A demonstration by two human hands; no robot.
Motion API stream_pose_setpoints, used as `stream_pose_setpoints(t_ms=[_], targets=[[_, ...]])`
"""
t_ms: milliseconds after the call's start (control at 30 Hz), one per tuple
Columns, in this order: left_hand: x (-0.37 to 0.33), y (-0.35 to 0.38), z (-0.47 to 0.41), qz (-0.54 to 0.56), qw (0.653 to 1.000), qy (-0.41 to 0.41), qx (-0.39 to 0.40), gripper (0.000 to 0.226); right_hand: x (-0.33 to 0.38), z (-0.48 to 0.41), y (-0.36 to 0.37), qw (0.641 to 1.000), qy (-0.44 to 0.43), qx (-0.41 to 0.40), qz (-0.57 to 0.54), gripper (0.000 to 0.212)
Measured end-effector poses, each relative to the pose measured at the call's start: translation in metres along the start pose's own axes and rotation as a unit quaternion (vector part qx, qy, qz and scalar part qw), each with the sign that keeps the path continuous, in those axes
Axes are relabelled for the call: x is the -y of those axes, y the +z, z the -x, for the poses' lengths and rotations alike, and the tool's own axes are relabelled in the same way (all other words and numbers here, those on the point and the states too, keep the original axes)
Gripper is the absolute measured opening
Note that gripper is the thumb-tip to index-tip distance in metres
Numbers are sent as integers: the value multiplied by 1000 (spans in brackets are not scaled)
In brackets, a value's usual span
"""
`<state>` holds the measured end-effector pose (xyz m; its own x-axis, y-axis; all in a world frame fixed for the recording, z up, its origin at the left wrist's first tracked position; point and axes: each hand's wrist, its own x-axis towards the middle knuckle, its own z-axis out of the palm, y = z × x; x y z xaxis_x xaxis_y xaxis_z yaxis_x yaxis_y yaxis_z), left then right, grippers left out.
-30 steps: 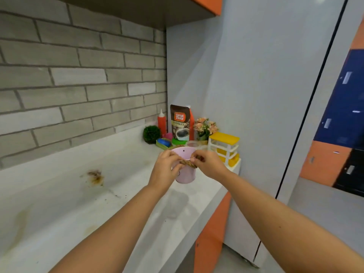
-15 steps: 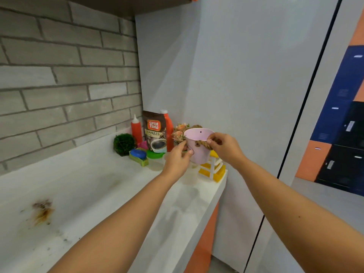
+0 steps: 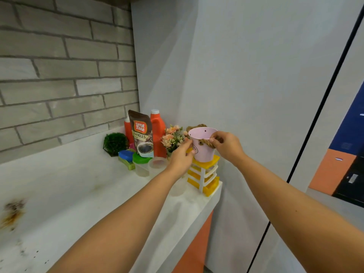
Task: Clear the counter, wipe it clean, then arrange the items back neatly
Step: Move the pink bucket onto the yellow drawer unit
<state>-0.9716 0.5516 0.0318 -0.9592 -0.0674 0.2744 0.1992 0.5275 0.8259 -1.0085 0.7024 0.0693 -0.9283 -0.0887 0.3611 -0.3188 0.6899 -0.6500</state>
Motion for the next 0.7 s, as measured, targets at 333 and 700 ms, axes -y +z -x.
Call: stream_pose_setpoints(t_ms=[333, 700], targets=[[2, 13, -8, 7, 998, -9, -57, 47, -19, -12, 1, 998, 12, 52, -29, 27], [-3, 3, 3, -14, 988, -3, -153, 31, 13, -12, -10, 997, -40, -68, 19, 27]])
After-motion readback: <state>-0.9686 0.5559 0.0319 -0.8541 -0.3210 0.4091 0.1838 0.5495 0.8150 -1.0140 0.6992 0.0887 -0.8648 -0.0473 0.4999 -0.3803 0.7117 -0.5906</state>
